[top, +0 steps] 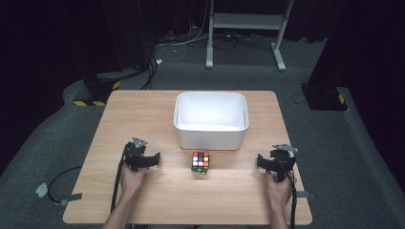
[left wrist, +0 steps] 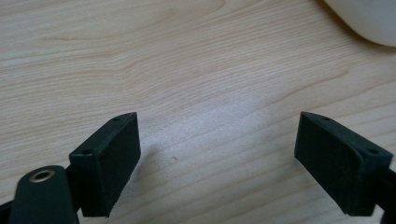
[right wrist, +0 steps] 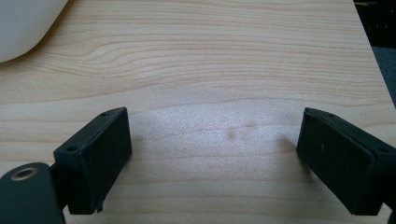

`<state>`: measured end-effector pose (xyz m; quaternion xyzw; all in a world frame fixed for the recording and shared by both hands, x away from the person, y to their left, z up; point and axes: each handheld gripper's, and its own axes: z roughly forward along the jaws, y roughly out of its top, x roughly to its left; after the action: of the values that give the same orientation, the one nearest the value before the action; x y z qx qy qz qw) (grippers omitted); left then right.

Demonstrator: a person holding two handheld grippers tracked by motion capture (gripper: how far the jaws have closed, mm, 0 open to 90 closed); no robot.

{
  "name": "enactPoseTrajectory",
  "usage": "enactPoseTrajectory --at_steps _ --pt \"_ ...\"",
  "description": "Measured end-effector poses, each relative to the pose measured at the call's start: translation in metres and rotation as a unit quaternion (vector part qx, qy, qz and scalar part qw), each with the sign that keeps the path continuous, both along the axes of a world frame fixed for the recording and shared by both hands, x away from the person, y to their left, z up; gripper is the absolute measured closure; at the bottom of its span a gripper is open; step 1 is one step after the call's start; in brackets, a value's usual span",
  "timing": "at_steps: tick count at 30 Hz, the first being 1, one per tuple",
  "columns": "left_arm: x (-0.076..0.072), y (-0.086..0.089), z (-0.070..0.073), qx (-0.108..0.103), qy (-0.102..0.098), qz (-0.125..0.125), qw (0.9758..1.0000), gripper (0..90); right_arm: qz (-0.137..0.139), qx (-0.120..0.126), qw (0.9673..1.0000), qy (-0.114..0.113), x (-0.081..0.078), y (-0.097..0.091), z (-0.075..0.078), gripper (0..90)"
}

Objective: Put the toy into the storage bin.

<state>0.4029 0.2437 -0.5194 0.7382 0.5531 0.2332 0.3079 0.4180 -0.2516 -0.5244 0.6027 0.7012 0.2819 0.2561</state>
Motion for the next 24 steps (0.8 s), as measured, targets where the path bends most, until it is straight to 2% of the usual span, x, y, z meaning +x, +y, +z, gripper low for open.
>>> enactPoseTrajectory --at_steps 13,18,22,24 --pt "-0.008 -0.009 0.009 -0.009 -0.009 -0.021 0.9997 15.0 -0.001 0.000 1.0000 0.000 0.000 0.000 0.000 9.9" --pt "-0.011 -0.012 0.012 -0.019 -0.013 -0.026 0.9994 15.0 -0.001 0.001 1.0000 0.000 0.000 0.000 0.000 9.9" --pt "-0.013 -0.013 0.016 -0.011 -0.013 -0.033 0.9993 14.9 -0.001 0.001 1.0000 0.000 0.000 0.000 0.000 9.9" --pt "-0.014 -0.012 0.021 -0.014 -0.015 -0.035 0.9992 14.9 -0.002 0.001 1.0000 0.000 0.000 0.001 0.000 9.9"
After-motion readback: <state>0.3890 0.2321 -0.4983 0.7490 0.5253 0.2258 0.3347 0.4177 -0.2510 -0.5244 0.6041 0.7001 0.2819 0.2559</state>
